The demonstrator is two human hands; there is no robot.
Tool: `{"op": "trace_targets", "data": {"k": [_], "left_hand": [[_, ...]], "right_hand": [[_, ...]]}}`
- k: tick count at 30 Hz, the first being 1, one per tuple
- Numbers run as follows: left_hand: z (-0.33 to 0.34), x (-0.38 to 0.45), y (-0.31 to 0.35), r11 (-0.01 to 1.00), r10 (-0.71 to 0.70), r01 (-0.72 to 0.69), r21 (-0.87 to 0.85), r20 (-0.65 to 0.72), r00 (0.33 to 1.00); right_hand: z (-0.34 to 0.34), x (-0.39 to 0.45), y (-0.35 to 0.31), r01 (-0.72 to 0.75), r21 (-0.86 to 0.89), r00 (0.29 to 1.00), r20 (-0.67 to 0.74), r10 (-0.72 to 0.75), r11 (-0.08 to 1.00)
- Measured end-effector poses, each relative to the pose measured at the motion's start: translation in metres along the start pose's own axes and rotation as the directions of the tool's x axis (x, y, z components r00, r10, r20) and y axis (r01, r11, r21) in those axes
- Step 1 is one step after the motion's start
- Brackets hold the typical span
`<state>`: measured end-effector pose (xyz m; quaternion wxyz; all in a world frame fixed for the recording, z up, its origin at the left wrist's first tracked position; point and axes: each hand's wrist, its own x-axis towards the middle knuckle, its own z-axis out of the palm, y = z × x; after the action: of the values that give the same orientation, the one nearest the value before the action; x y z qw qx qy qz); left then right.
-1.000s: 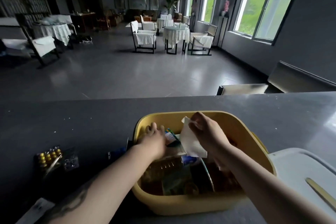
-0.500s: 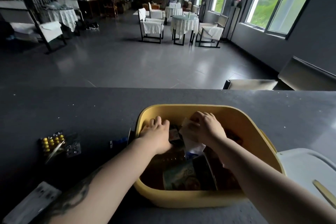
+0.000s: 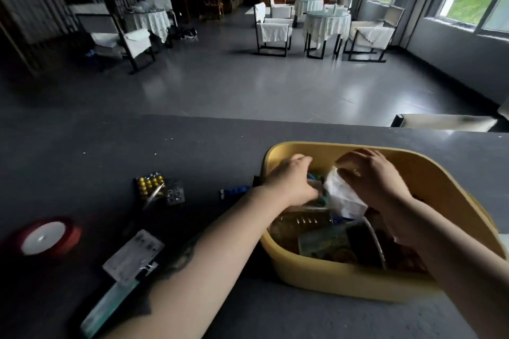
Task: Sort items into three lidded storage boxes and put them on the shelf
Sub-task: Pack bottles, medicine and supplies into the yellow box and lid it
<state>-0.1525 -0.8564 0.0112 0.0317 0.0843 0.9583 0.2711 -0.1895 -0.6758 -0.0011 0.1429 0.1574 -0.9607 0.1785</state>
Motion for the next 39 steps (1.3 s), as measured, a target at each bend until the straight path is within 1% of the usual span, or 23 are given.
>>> {"op": "trace_targets", "data": {"k": [1,2,3,4,5,6,8,9,10,12,14,15,17,20,22,24,26,27,28,31,33,37,39], "left_hand": [[-0.006,-0.011,-0.001,0.998,0.010,-0.018,-0.063,-0.133,0.991],[-0.011,-0.025,-0.006,0.995,0.008,-0.038,-0.097,-0.294,0.956],[-0.016,-0.041,-0.012,0.990,-0.008,-0.056,-0.132,-0.439,0.898],[-0.020,-0.058,-0.020,0.980,-0.041,-0.073,-0.188,-0.541,0.840],[-0.023,-0.075,-0.030,0.961,-0.094,-0.084,-0.265,-0.594,0.799],[-0.024,-0.091,-0.041,0.933,-0.156,-0.088,-0.350,-0.610,0.777],[-0.021,-0.121,-0.068,0.880,-0.272,-0.050,-0.473,-0.586,0.763],[-0.019,-0.134,-0.085,0.876,-0.326,0.016,-0.482,-0.566,0.757],[-0.017,-0.149,-0.104,0.888,-0.379,0.123,-0.442,-0.557,0.739],[-0.013,-0.181,-0.144,0.893,-0.450,0.315,-0.323,-0.595,0.666],[-0.010,-0.212,-0.174,0.884,-0.462,0.371,-0.286,-0.658,0.595],[-0.007,-0.225,-0.186,0.884,-0.459,0.376,-0.278,-0.676,0.577],[0.002,-0.247,-0.204,0.874,-0.473,0.402,-0.271,-0.660,0.584],[0.015,-0.271,-0.219,0.817,-0.574,0.477,-0.325,-0.540,0.616],[0.020,-0.281,-0.230,0.799,-0.587,0.557,-0.227,-0.493,0.642],[0.019,-0.288,-0.242,0.813,-0.528,0.577,-0.082,-0.521,0.670],[0.017,-0.294,-0.251,0.824,-0.468,0.566,-0.014,-0.580,0.667],[0.015,-0.297,-0.255,0.832,-0.446,0.554,-0.006,-0.602,0.663],[0.013,-0.299,-0.258,0.836,-0.435,0.548,-0.005,-0.616,0.657],[0.013,-0.302,-0.269,0.829,-0.444,0.559,-0.019,-0.631,0.637],[0.015,-0.304,-0.276,0.808,-0.482,0.587,-0.049,-0.629,0.610],[0.010,-0.305,-0.281,0.766,-0.544,0.636,-0.097,-0.626,0.560],[0.008,-0.305,-0.280,0.781,-0.537,0.611,-0.129,-0.639,0.551]], "right_hand": [[-0.006,-0.001,-0.008,-0.011,0.041,0.997,-0.078,0.014,0.999],[-0.012,-0.003,-0.019,-0.007,0.087,0.989,-0.148,0.020,0.996],[-0.017,-0.006,-0.033,0.016,0.134,0.979,-0.205,0.011,0.991],[-0.020,-0.010,-0.050,0.054,0.184,0.969,-0.248,-0.007,0.982],[-0.021,-0.016,-0.070,0.098,0.237,0.960,-0.277,-0.029,0.967],[-0.021,-0.023,-0.091,0.145,0.295,0.954,-0.296,-0.054,0.945],[-0.014,-0.040,-0.136,0.251,0.412,0.939,-0.323,-0.117,0.876],[-0.008,-0.049,-0.157,0.306,0.460,0.930,-0.332,-0.158,0.833],[0.000,-0.058,-0.177,0.356,0.494,0.921,-0.329,-0.208,0.794],[0.023,-0.074,-0.210,0.436,0.523,0.900,-0.275,-0.339,0.733],[0.055,-0.086,-0.234,0.453,0.542,0.882,-0.157,-0.444,0.708],[0.073,-0.089,-0.244,0.433,0.549,0.879,-0.082,-0.470,0.715],[0.110,-0.093,-0.262,0.386,0.527,0.863,0.084,-0.498,0.757],[0.157,-0.091,-0.283,0.386,0.454,0.795,0.279,-0.539,0.803],[0.178,-0.085,-0.296,0.449,0.414,0.733,0.336,-0.592,0.791],[0.191,-0.080,-0.305,0.520,0.370,0.665,0.389,-0.637,0.769],[0.199,-0.079,-0.309,0.555,0.342,0.618,0.440,-0.651,0.758],[0.202,-0.080,-0.309,0.557,0.336,0.618,0.444,-0.649,0.760],[0.204,-0.082,-0.307,0.552,0.330,0.635,0.428,-0.643,0.766],[0.206,-0.093,-0.298,0.491,0.311,0.752,0.320,-0.577,0.813],[0.205,-0.102,-0.289,0.440,0.326,0.805,0.270,-0.528,0.837],[0.200,-0.110,-0.281,0.423,0.348,0.845,0.183,-0.503,0.837],[0.197,-0.110,-0.280,0.408,0.383,0.852,0.166,-0.496,0.829]]}}
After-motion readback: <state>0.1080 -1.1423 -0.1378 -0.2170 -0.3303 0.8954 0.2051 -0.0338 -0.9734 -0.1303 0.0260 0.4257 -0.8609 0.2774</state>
